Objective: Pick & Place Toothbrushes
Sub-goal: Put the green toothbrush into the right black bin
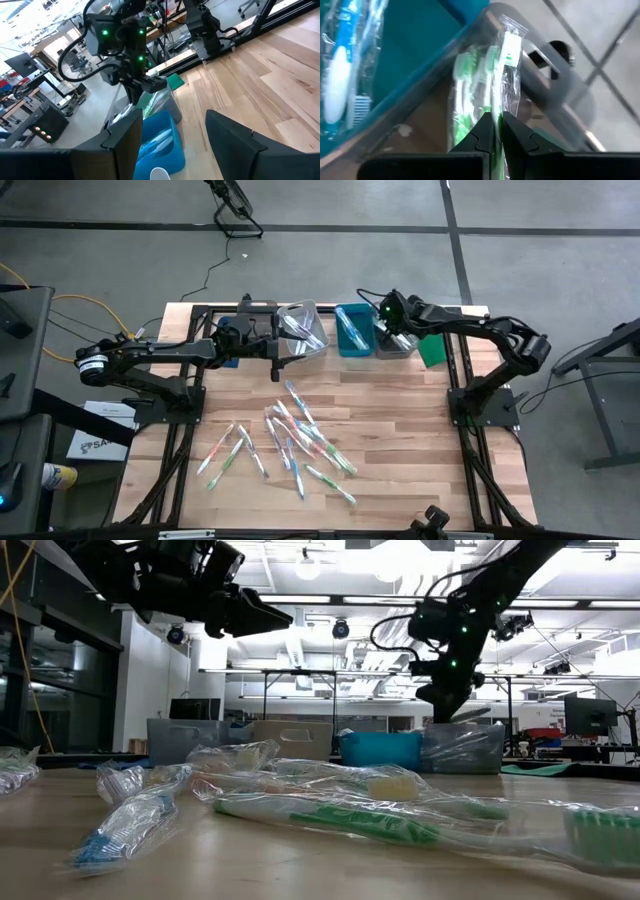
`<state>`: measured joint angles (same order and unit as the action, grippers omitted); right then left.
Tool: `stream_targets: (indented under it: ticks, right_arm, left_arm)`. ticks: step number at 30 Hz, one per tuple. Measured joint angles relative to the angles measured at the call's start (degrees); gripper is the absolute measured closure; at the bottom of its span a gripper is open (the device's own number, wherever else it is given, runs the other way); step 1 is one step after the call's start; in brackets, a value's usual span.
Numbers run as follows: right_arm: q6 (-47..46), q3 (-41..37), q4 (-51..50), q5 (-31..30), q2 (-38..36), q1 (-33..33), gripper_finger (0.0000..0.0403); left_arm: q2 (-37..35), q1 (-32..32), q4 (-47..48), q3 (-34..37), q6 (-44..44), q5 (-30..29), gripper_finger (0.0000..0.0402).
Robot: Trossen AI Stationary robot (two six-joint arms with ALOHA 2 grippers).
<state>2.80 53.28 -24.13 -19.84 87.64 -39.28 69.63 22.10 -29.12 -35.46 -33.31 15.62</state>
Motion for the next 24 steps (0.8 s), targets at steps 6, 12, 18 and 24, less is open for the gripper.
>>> stream_targets:
  ticks: [6,12,18,24]
  right_arm:
    - [0.1,-5.2,6.9,2.4,0.0,-0.7,0.0389]
    - [0.0,-7.9,12.7,4.4,0.0,-1.3,0.0388]
    - [-0.3,-8.9,14.2,5.1,0.0,-2.1,0.0388]
    - [-3.9,-10.0,14.1,5.3,0.0,-2.1,0.0386]
  left_arm:
    - [0.0,0.0,0.0,0.0,-0.8,0.0,0.0190]
    - [0.0,0.0,0.0,0.0,-0.8,0.0,0.0190]
    - [0.0,0.0,0.0,0.0,-0.8,0.0,0.0190]
    - [0.0,0.0,-0.2,0.0,-0.8,0.0,0.0190]
